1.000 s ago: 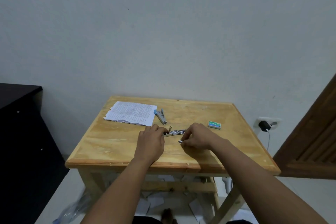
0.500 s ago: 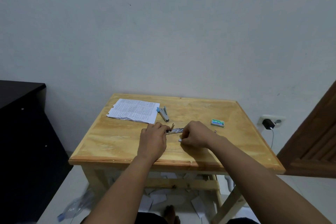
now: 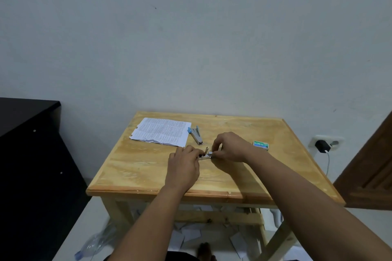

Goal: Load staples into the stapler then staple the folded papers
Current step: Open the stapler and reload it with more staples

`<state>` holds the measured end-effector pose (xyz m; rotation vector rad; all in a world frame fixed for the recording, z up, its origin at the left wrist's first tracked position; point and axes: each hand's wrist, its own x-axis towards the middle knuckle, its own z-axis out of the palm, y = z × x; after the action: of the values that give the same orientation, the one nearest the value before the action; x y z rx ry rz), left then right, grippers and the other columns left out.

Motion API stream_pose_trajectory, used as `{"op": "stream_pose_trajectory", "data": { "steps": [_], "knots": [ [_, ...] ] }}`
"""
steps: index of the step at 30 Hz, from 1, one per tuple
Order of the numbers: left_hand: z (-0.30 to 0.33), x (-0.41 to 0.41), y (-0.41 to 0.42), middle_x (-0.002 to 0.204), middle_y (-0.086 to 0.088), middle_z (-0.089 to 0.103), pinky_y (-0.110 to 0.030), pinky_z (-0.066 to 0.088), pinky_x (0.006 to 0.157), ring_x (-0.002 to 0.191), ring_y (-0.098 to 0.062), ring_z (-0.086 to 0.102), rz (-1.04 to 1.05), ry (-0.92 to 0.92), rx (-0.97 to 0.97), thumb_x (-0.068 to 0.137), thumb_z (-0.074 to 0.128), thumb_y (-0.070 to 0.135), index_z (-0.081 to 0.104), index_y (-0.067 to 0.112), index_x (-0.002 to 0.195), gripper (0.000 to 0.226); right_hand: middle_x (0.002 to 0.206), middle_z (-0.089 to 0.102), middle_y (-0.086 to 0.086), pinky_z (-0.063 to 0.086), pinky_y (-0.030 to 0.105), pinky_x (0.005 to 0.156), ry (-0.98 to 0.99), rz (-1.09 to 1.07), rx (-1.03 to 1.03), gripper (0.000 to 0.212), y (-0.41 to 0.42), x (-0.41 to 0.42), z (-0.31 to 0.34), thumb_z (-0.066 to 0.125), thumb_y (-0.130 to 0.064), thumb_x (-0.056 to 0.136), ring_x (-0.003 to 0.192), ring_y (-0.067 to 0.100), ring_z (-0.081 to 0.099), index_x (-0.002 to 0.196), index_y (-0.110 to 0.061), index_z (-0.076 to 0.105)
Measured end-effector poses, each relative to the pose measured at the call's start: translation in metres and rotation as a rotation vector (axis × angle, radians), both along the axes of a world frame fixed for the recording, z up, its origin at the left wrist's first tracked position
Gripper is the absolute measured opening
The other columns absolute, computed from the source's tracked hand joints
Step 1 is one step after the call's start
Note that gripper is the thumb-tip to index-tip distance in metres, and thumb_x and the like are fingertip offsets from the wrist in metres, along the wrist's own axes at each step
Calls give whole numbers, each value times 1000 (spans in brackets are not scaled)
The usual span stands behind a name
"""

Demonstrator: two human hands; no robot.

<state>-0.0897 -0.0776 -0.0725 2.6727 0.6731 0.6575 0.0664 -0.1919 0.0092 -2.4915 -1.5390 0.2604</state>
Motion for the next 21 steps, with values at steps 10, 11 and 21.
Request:
{"op": "stream_pose_trajectory", "data": {
  "steps": [10,11,21],
  "knots": [
    [-2,1,2,120,13,65,-38,46,91,112,-17,53,-7,-9,6,103,57,21,69,32,132,33,113,66,-3,46,29,84,-8,57,-79,20,7,9,1,69,-31,98,102,14,55,112,-19,77],
    [-1,1,2,120,12,65,-39,46,91,112,-17,53,-7,-7,6,103,57,21,69,32,132,33,115,67,-2,45,28,84,-9,64,-78,20,7,9,2,69,-31,98,103,14,55,113,-19,76],
    [0,1,1,124,12,64,-39,47,94,115,-17,51,-1,4,3,104,56,21,67,33,134,34,116,68,-2,42,28,82,-13,95,-58,20,11,10,-3,68,-31,99,102,14,55,114,-19,75]
  ]
}}
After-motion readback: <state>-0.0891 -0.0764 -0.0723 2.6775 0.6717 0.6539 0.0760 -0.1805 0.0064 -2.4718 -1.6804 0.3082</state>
